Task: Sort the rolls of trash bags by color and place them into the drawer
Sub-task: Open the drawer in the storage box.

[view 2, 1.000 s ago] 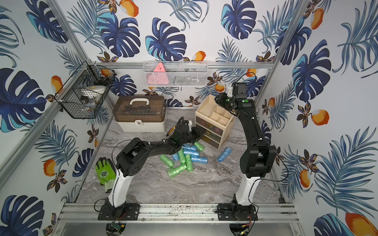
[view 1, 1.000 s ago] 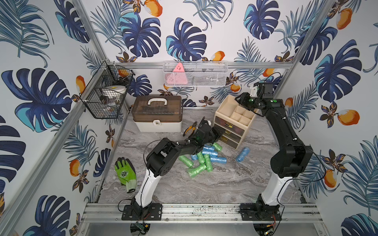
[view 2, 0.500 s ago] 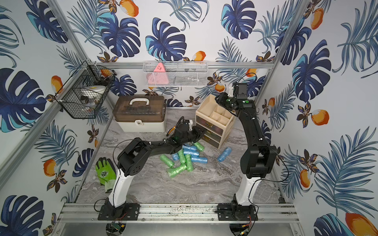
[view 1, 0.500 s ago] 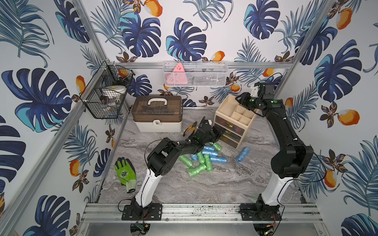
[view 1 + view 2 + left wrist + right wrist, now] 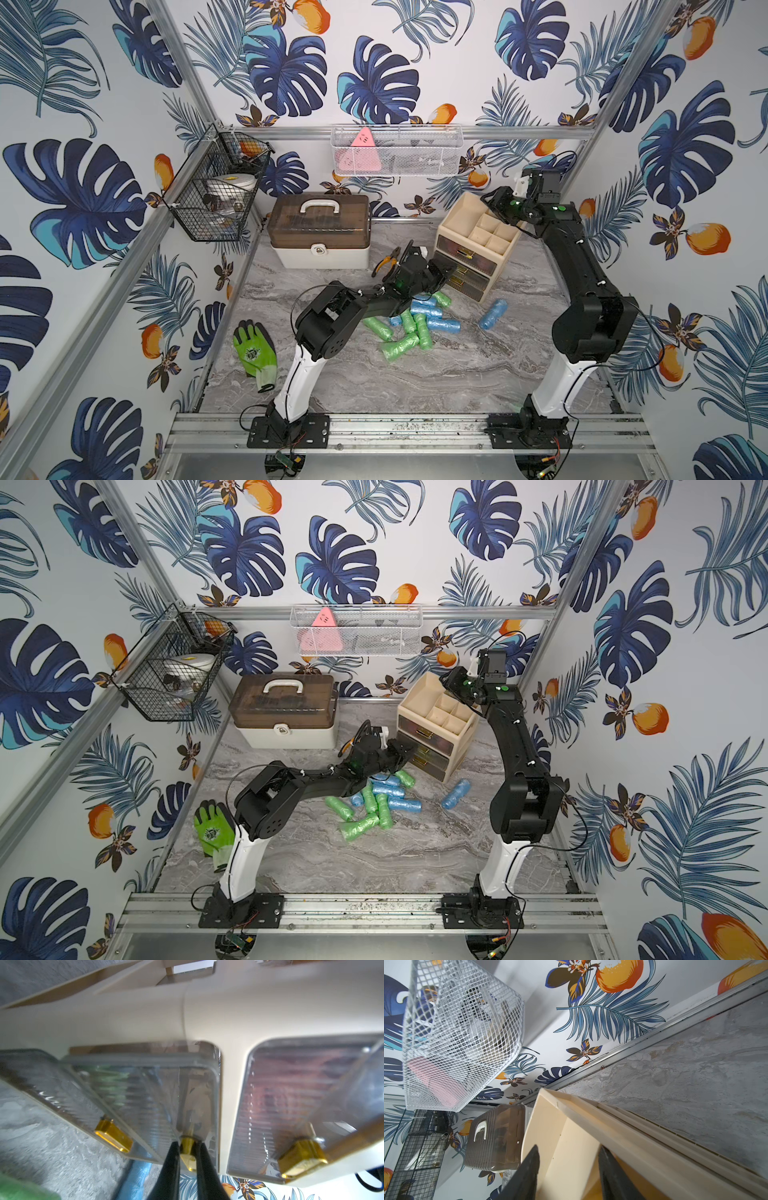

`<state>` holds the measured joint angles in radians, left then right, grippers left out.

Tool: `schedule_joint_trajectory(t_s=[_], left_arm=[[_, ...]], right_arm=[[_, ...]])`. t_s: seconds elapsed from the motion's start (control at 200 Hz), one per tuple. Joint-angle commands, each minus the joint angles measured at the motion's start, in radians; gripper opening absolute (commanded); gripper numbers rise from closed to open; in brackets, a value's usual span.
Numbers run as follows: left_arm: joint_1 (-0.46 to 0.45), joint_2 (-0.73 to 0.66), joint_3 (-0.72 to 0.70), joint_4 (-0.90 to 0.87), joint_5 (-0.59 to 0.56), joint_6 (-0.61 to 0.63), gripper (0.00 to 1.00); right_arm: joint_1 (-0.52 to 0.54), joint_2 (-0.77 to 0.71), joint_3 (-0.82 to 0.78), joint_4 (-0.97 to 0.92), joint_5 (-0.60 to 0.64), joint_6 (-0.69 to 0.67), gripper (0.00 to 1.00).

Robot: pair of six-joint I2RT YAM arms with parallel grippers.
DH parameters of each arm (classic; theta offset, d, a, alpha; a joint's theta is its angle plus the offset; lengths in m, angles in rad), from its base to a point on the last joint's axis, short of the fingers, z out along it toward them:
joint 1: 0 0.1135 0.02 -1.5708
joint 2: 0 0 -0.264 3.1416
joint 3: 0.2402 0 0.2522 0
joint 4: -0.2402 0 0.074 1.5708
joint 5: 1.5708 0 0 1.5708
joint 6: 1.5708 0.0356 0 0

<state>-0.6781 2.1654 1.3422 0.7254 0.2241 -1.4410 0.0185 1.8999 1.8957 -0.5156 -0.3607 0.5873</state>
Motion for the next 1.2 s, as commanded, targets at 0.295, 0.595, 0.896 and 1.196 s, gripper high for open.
schedule_joint_trajectory(t_s=[0.295,0.595,0.896,1.196], left_arm=[[0.018,-0.116,-0.176,0.055,0.013,0.0,0.11],[0.018,-0.204,-0.316,0.087,0.013,0.003,0.11],[0.018,-0.271,-0.391,0.097,0.026,0.005,0.11],[0.018,-0.3,-0.431,0.105,0.028,0.004,0.13]], right_arm=[[0.0,0.059,-0.048,-0.231,0.071,0.027,0.48],[0.0,0.06,-0.05,-0.231,0.072,0.029,0.48],[0.0,0.061,-0.053,-0.23,0.065,0.035,0.48],[0.0,0.057,-0.055,-0.231,0.063,0.033,0.48]])
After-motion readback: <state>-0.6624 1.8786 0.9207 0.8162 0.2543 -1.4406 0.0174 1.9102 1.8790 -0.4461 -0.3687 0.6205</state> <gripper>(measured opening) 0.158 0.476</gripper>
